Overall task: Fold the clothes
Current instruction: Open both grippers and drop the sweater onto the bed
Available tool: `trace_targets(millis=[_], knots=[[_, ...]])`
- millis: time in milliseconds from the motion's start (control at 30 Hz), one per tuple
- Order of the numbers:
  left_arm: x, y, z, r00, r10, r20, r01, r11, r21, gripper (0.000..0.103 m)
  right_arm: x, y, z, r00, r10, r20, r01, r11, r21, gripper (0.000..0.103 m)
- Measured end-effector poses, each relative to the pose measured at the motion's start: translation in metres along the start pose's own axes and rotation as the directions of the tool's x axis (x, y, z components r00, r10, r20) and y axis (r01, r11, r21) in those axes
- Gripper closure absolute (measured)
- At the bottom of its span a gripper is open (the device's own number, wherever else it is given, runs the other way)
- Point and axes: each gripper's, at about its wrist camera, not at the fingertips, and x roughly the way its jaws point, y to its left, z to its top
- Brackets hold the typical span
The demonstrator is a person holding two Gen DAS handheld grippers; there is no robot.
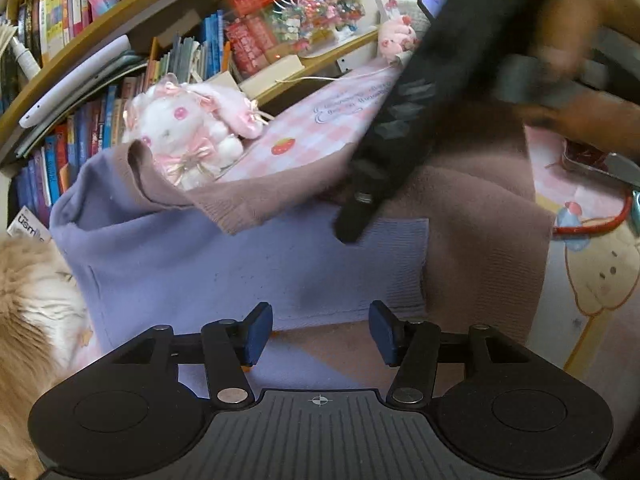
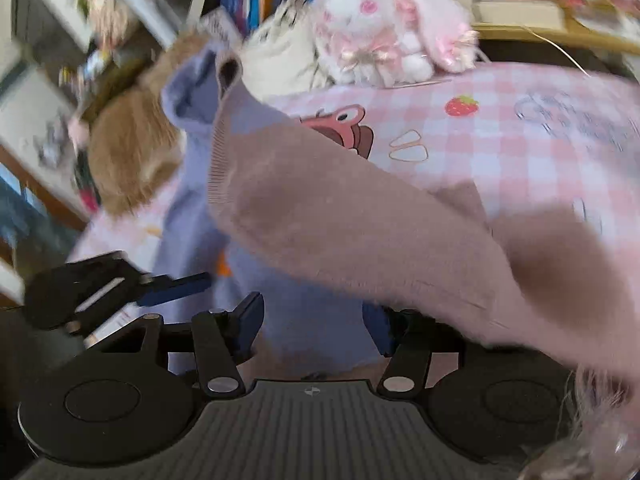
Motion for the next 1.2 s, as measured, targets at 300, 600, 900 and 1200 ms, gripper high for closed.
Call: trace_targets(millis=[300,600,900,1200], knots=[[-0.006,-0.013,0.008,0.999,0.036,-0.004,-0.036,0.999,0.015,0.041,-0.045,-0.008,0.097,0.828,-0.213,0.518,0.255,0.967,-0.009,0.059],[0.014,-0.033,0.016,1.0,0.021,0.01,-0.023,0.981,0.192,0.041,-0.047,-0.019,-0.006,0.917,-0.182,0.354,0.141,0.98,0.139,0.058],[0.033,-0.045,0.019,0.996,0.073,0.045,-0.083,0.957,0.279,0.041,-0.038,-0.017,-0.09,0.955,-0.249,0.158,0.214,0.954,0.209,0.059],[0.036,-0.027,0.017,0.997,0.075,0.002,-0.074,0.98,0.187,0.054,-0.029,-0.005,-0.094,0.936,-0.323,0.141,0.319,0.946,0.053,0.075]])
